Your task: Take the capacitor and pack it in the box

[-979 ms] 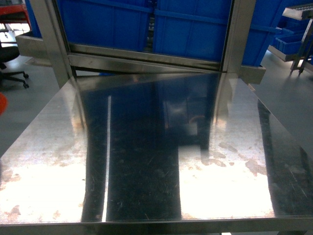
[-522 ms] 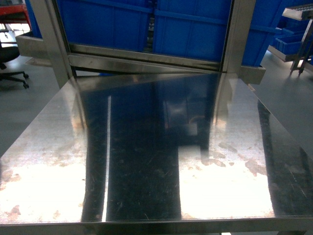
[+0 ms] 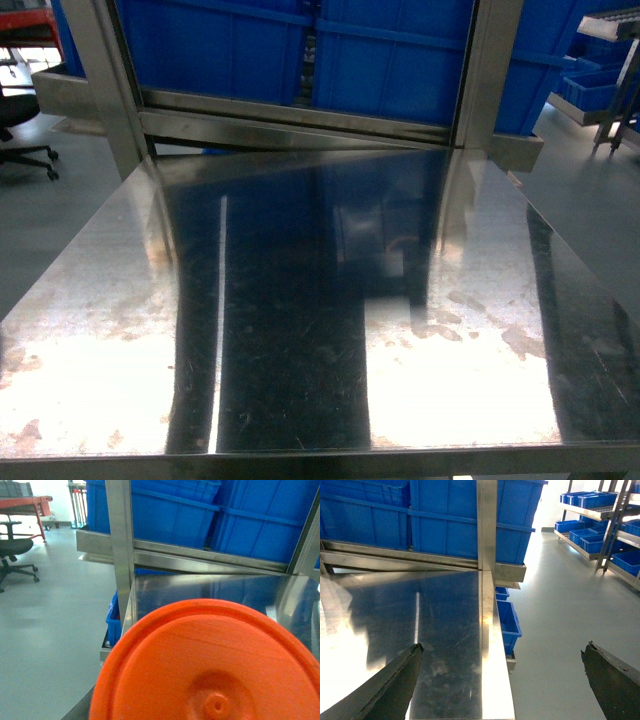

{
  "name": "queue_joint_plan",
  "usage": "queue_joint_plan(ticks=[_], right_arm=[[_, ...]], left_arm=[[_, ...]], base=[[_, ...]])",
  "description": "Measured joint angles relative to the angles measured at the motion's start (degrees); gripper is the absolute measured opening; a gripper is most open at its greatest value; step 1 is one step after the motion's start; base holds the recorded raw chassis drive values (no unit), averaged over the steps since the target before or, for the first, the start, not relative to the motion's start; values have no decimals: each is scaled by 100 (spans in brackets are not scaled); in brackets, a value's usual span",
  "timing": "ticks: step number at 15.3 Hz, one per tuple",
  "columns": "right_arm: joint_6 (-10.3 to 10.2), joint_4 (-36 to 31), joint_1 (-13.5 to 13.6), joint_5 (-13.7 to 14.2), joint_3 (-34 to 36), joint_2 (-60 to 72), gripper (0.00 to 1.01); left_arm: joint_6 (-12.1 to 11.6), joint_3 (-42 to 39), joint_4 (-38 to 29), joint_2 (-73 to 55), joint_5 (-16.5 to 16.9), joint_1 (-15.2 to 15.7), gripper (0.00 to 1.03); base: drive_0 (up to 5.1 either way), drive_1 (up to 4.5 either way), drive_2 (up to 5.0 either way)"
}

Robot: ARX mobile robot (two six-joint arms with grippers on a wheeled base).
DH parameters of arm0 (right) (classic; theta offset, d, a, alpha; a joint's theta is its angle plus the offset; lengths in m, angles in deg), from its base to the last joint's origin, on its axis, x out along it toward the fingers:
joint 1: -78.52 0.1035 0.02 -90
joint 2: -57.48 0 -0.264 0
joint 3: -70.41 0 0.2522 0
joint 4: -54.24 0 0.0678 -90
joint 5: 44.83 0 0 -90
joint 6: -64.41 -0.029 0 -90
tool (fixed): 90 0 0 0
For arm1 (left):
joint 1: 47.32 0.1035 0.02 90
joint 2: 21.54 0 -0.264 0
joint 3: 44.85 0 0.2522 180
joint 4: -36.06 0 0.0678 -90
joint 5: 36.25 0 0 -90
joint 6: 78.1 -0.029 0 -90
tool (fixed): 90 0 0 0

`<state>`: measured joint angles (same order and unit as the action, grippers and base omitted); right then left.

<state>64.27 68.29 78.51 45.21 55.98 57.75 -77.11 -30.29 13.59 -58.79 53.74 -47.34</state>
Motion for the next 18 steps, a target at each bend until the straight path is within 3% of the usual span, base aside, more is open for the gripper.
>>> queue_joint_plan(ticks=[9,18], right_arm=[[0,0,0,-2,0,0,98],[0,0,0,-2,0,0,98]], left_arm=[[0,-2,1799,1895,0,-2,44],[0,-2,2507,2605,0,-2,44]], base=[[0,0,0],[0,0,0]])
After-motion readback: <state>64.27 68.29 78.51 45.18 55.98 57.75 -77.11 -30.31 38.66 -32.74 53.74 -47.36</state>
